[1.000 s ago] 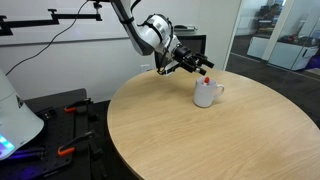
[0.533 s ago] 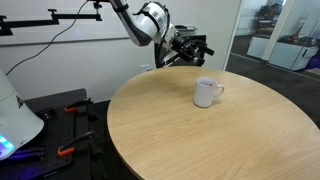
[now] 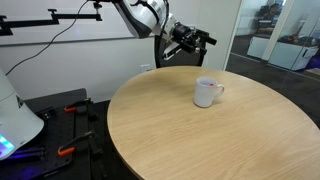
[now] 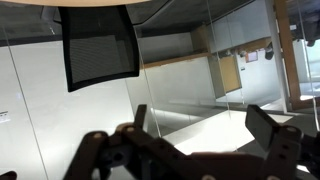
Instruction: Place the red marker inside the white mug
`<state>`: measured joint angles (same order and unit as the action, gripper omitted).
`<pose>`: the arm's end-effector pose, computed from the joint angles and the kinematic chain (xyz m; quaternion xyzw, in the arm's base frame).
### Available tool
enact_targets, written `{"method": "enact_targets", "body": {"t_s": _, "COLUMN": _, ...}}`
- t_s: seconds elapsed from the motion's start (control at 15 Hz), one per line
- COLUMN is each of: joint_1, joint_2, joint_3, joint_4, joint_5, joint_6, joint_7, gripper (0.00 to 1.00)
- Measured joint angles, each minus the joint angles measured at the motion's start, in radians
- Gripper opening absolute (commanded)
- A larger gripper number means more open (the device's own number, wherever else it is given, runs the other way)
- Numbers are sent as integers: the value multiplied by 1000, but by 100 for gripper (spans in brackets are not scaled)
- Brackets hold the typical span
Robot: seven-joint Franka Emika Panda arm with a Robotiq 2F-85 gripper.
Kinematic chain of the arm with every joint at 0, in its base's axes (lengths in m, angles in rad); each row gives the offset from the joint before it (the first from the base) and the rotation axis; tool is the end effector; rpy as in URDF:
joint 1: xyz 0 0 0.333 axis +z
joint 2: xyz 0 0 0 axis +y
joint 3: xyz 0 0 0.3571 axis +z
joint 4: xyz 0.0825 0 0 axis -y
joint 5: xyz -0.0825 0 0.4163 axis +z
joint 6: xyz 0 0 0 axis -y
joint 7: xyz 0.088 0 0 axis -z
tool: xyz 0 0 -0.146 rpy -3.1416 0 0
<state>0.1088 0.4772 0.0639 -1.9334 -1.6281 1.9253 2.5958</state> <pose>0.6782 0.0078 0.2598 0.6204 -0.4899 0.5509 0.2676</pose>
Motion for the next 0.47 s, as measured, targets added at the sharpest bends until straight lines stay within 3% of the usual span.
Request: {"method": "enact_targets", "body": {"t_s": 0.47, "joint_1": 0, "joint_2": 8, "joint_3": 0, "joint_4": 1, "joint_5": 0, "joint_6": 0, "joint_7": 0, "gripper": 100}}
